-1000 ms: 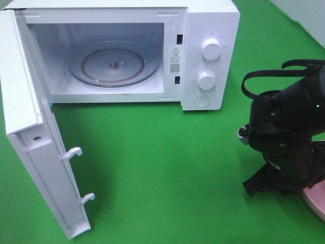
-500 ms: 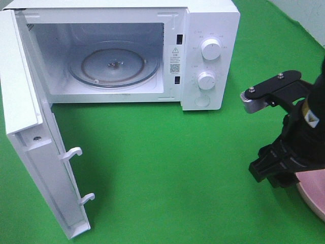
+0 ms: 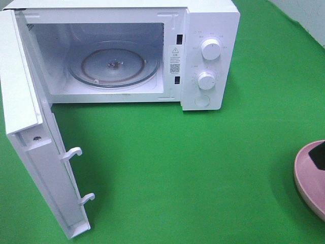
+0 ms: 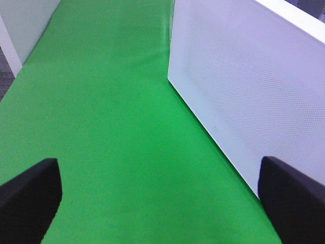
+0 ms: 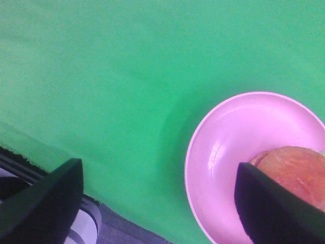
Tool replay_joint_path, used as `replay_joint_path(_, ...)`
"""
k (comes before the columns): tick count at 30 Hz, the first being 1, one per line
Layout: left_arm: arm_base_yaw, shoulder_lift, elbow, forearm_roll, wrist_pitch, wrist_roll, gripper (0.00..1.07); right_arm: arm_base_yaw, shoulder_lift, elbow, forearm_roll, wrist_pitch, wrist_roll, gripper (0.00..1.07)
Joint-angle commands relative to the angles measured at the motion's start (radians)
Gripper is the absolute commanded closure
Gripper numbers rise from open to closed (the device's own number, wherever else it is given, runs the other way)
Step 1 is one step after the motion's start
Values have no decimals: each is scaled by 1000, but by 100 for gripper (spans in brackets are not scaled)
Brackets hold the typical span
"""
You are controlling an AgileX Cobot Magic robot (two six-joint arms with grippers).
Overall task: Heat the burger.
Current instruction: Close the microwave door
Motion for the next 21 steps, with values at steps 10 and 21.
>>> replay_joint_path(10, 2, -22, 2, -1, -9, 1, 9, -44, -286, 43, -9, 21, -28, 31)
replay_joint_path(21, 2, -22, 2, -1, -9, 1, 9, -383, -604, 172, 114, 2, -122, 31)
